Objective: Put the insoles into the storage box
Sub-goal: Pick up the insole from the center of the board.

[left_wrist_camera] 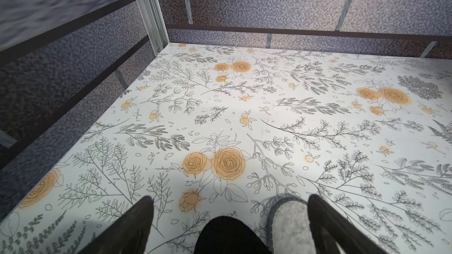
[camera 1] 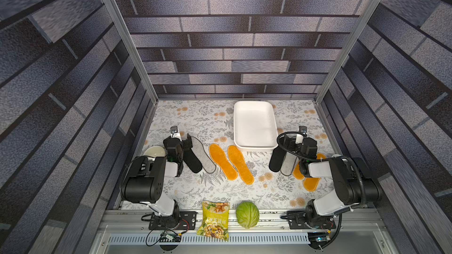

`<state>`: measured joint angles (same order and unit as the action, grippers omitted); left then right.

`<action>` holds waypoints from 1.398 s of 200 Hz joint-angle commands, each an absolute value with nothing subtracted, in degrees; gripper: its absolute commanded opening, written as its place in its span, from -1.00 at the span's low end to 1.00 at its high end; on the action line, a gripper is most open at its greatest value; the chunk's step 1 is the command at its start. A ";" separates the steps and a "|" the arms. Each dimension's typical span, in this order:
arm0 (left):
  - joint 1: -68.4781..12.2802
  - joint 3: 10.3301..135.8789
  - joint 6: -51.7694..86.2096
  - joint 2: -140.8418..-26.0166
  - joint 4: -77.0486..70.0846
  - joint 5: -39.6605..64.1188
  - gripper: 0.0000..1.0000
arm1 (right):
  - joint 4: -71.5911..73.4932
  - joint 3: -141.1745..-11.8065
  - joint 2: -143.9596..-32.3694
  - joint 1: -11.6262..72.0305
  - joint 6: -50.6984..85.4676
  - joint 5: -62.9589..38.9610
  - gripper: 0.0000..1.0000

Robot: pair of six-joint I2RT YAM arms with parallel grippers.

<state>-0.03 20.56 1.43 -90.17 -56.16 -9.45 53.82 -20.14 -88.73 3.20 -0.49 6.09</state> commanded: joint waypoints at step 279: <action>1.05 21.97 1.48 -90.00 -54.02 -9.56 0.99 | 55.64 -19.78 -88.77 3.02 0.74 9.07 1.00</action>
<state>1.21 21.28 1.48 -90.17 -54.41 -9.26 55.75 -18.70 -88.73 3.20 -0.01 8.54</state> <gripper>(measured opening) 0.996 0.999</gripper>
